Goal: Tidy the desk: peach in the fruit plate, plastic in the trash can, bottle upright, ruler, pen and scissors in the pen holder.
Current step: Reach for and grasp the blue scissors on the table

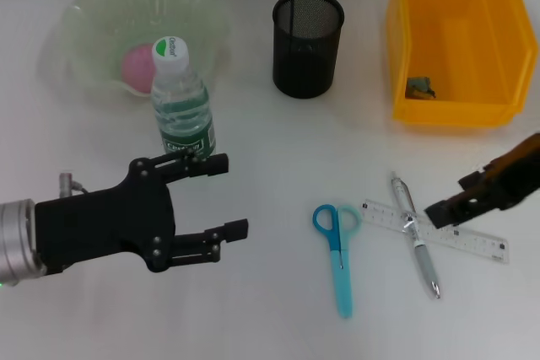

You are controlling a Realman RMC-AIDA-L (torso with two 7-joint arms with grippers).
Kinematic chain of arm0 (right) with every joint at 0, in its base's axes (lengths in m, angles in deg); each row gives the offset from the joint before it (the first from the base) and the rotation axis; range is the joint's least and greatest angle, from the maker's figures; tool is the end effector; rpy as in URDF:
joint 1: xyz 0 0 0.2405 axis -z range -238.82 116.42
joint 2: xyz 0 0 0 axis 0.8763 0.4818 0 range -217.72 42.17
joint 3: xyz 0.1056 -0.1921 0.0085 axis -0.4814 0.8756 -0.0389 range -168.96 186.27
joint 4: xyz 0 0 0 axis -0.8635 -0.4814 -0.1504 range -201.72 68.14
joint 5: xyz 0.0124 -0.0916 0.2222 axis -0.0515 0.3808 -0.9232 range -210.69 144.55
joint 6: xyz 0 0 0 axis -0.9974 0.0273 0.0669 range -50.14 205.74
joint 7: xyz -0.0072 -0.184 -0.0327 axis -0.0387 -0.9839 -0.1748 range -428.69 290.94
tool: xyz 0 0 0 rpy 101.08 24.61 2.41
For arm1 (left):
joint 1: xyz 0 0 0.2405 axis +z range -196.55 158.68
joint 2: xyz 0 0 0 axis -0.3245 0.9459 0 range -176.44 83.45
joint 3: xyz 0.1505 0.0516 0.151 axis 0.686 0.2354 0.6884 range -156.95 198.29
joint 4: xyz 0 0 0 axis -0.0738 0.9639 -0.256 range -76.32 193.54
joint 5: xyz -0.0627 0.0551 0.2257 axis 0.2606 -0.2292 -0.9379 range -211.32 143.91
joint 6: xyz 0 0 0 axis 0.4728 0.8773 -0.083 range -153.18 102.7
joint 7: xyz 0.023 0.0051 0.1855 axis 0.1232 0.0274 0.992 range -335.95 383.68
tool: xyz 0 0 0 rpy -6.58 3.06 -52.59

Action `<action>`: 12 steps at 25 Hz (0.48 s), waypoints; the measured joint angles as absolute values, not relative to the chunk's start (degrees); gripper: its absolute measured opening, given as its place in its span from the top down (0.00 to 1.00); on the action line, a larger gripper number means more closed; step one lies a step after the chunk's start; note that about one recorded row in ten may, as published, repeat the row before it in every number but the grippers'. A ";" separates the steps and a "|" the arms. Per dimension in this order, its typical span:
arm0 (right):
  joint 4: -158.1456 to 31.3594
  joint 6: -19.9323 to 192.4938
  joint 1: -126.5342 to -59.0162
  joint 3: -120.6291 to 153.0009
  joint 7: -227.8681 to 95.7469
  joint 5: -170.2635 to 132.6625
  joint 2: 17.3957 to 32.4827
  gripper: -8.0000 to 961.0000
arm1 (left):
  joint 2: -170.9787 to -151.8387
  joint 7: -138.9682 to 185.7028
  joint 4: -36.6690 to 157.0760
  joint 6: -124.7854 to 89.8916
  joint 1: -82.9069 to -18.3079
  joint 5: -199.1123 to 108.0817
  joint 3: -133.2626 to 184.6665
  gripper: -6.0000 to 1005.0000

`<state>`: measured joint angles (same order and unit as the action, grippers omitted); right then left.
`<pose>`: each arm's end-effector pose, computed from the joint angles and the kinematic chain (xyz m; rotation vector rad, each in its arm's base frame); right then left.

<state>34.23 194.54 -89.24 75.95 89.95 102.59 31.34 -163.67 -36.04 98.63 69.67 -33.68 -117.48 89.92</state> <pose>0.1218 0.3003 0.0567 -2.6537 1.2384 -0.3184 -0.2193 0.2802 -0.0359 -2.7674 -0.2172 -1.0016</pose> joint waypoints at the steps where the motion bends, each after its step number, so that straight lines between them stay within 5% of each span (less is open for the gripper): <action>1: 34.23 194.55 -90.38 78.09 92.65 103.16 31.34 0.25 | -163.67 -36.04 98.63 69.67 -33.68 -117.48 89.92 0.21; 12: 19.87 186.05 -99.32 93.40 100.67 105.73 32.16 0.25 | -163.37 -33.98 96.81 69.29 -32.53 -120.05 88.61 0.21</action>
